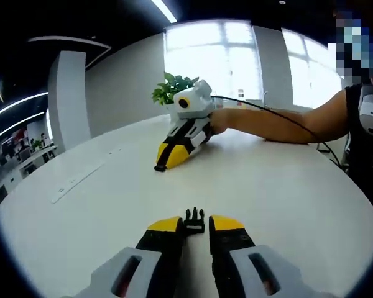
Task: Snap the two parts of the plastic buckle together until the buckle closes and remains connected.
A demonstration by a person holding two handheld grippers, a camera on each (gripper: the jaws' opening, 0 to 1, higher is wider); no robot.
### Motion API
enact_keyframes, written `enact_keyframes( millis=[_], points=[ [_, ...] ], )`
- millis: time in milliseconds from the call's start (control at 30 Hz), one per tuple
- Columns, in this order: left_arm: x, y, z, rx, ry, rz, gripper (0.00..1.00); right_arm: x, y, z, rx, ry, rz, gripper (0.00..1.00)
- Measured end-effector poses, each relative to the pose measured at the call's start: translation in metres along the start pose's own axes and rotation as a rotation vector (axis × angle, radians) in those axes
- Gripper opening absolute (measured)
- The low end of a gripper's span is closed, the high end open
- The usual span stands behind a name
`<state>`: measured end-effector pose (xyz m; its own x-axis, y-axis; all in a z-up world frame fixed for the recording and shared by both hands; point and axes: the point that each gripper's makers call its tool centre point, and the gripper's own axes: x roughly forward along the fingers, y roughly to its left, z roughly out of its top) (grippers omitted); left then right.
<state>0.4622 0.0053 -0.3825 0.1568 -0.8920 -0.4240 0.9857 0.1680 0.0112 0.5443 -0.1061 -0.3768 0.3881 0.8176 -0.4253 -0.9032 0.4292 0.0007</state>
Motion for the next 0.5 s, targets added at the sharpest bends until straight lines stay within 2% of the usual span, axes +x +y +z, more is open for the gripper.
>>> enact_keyframes(
  millis=[167,500],
  points=[
    [0.0008,-0.0002,-0.0005,-0.055,0.016,0.010,0.16,-0.0001,0.0007,0.0004,-0.001,0.000,-0.002,0.11],
    [-0.0002,0.0005,-0.0010,-0.063,0.025,0.033,0.13,-0.0008,0.0038,0.0011,-0.001,-0.002,-0.003,0.11]
  ],
)
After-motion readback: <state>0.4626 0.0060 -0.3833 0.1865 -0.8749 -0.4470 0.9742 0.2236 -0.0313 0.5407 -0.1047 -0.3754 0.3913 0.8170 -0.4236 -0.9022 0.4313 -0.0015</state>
